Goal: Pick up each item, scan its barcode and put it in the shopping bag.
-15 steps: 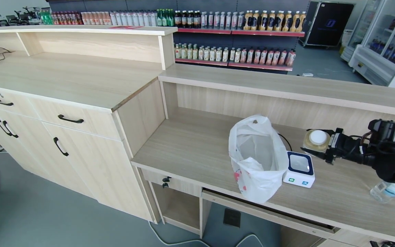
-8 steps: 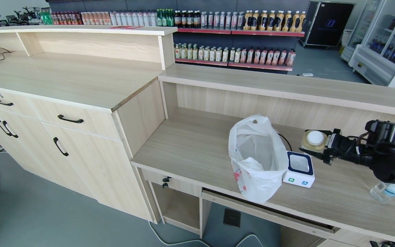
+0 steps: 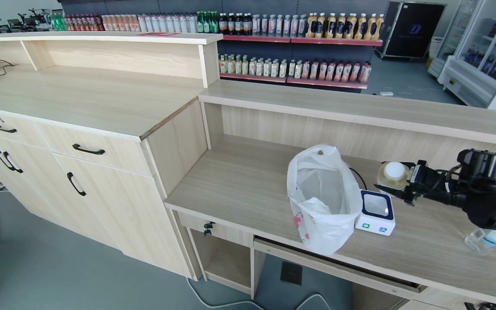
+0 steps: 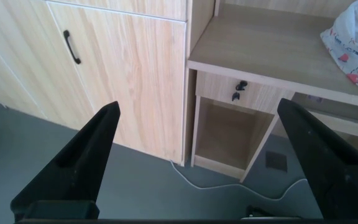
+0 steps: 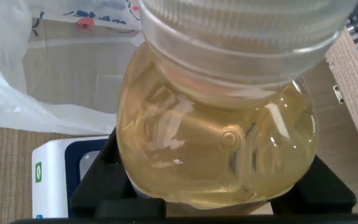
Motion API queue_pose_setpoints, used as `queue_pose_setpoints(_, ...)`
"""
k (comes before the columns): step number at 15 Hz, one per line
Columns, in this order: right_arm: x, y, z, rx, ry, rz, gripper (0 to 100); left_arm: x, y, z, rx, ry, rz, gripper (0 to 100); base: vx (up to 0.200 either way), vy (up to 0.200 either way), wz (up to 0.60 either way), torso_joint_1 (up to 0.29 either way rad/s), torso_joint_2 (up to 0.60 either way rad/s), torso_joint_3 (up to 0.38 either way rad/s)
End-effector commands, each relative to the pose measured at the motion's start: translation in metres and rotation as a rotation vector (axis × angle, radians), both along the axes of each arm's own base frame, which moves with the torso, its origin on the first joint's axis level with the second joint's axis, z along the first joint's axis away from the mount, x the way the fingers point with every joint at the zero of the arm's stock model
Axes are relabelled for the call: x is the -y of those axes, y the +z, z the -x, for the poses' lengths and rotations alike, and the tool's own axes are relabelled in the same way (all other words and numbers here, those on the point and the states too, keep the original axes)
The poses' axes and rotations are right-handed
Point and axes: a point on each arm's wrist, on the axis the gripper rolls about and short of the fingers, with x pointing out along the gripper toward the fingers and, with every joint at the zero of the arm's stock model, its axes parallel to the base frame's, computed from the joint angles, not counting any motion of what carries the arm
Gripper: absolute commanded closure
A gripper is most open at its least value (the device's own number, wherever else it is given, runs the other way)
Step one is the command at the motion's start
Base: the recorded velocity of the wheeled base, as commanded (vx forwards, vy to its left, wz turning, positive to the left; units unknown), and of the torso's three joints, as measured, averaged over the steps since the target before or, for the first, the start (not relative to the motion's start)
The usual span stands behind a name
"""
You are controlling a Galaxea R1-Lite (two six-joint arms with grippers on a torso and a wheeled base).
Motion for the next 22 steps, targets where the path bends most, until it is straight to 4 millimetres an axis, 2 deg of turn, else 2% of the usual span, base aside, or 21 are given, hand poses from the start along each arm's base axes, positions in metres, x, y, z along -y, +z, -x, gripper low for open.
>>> queue_pose_setpoints(1,-0.026,0.067,0.026,0.006,0.001,-0.136,100,0.0,0.0,0.0,0.0,0.0,0.0,0,0.0,0.0,0.0,0.0,0.0,0.0)
queue_pose_setpoints(2,-0.032,0.1,0.056,-0.026,-0.088,-0.257,100,0.0,0.0,0.0,0.0,0.0,0.0,0,0.0,0.0,0.0,0.0,0.0,0.0)
queue_pose_setpoints(3,-0.036,0.121,0.085,-0.067,-0.228,-0.419,100,0.0,0.0,0.0,0.0,0.0,0.0,0,0.0,0.0,0.0,0.0,0.0,0.0)
queue_pose_setpoints(4,-0.034,0.133,0.099,-0.049,-0.394,-0.517,100,0.0,0.0,0.0,0.0,0.0,0.0,0,0.0,0.0,0.0,0.0,0.0,0.0)
queue_pose_setpoints(6,-0.028,0.138,0.123,-0.057,-0.728,-0.626,100,0.0,0.0,0.0,0.0,0.0,0.0,0,0.0,0.0,0.0,0.0,0.0,0.0)
queue_pose_setpoints(7,-0.029,0.13,0.134,-0.05,-0.799,-0.601,100,0.0,0.0,0.0,0.0,-0.002,0.0,0,0.0,0.0,0.0,0.0,0.0,0.0)
queue_pose_setpoints(9,-0.026,0.115,0.151,-0.002,-0.835,-0.58,100,0.0,0.0,0.0,0.0,0.0,0.0,0,0.0,0.0,0.0,0.0,0.0,0.0)
queue_pose_setpoints(13,-0.022,0.127,0.153,0.172,-0.913,-0.542,100,0.0,0.0,0.0,0.0,0.0,0.0,0,0.0,0.0,0.0,0.0,0.0,0.0)
queue_pose_setpoints(16,-0.02,0.13,0.151,0.274,-0.94,-0.456,100,0.0,0.0,0.0,0.0,0.0,0.0,0,0.0,0.0,0.6,0.001,0.0,0.001)
queue_pose_setpoints(18,-0.028,0.125,0.134,0.27,-0.932,-0.472,100,0.0,0.0,0.0,0.0,0.0,0.0,0,0.0,0.0,0.6,0.002,0.0,0.007)
queue_pose_setpoints(20,-0.036,0.115,0.114,0.194,-0.852,-0.576,100,0.0,0.0,0.0,0.0,0.0,0.0,0,0.0,0.0,0.3,0.004,0.0,0.001)
queue_pose_setpoints(21,-0.04,0.102,0.085,0.082,-0.762,-0.718,100,0.0,0.0,0.0,0.0,-0.002,0.0,0,0.0,0.0,0.0,0.0,0.0,0.0)
queue_pose_setpoints(22,-0.039,0.089,0.067,0.026,-0.757,-0.752,100,0.0,0.0,0.0,0.0,-0.002,0.0,0,0.0,0.0,0.0,0.0,0.0,0.0)
